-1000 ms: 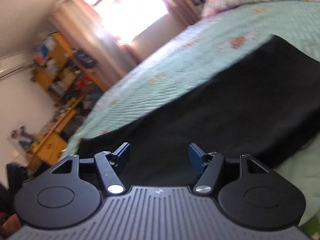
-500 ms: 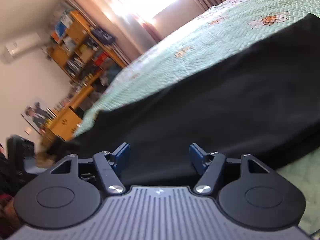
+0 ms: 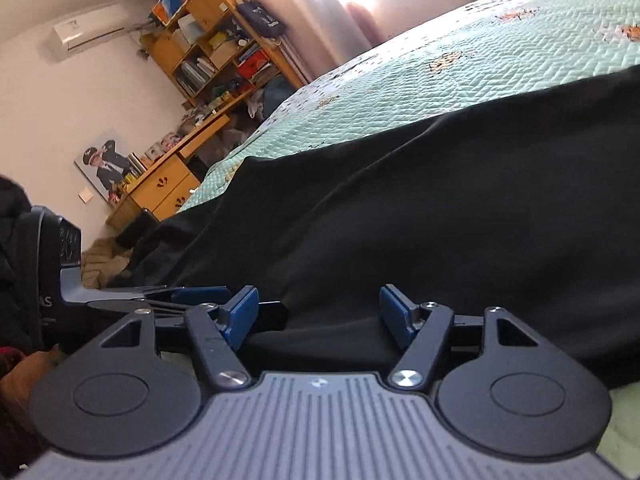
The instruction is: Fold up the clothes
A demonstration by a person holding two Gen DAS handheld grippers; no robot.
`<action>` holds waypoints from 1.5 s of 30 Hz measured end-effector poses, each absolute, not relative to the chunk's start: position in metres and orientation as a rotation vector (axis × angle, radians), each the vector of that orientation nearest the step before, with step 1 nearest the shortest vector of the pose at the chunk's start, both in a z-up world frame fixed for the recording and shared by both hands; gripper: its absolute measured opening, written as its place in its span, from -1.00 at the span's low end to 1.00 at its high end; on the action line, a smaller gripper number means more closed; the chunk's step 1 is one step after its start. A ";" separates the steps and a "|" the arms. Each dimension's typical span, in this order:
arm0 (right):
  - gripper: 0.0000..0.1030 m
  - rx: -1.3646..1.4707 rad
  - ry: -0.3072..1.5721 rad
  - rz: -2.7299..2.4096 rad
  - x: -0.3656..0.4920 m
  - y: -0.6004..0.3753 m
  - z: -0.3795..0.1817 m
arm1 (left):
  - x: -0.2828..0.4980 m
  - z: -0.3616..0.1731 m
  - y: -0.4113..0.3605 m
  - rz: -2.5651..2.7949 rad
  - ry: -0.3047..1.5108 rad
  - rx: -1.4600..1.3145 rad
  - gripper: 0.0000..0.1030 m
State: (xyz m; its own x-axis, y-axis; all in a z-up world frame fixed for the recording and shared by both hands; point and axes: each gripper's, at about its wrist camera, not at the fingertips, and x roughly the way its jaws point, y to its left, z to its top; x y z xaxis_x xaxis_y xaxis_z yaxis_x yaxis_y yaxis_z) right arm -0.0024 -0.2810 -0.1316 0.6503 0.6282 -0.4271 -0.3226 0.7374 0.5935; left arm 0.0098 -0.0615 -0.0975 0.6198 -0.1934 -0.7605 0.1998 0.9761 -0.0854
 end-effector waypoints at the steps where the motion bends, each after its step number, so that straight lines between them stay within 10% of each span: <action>1: 0.33 0.514 0.668 0.564 -0.002 -0.282 -0.130 | 0.011 -0.096 -0.060 -0.229 0.874 -0.006 0.98; 45: 0.25 1.037 0.292 -0.024 -0.090 -0.509 -0.158 | 0.018 -0.096 -0.060 -0.235 0.881 -0.001 0.98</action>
State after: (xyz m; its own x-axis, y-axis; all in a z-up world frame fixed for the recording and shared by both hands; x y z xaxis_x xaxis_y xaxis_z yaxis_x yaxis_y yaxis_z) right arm -0.0898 -0.5091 -0.1577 0.9611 0.1175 -0.2498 0.1569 0.5118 0.8446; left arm 0.0176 -0.0598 -0.0960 0.6122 -0.2042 -0.7639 0.2031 0.9743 -0.0977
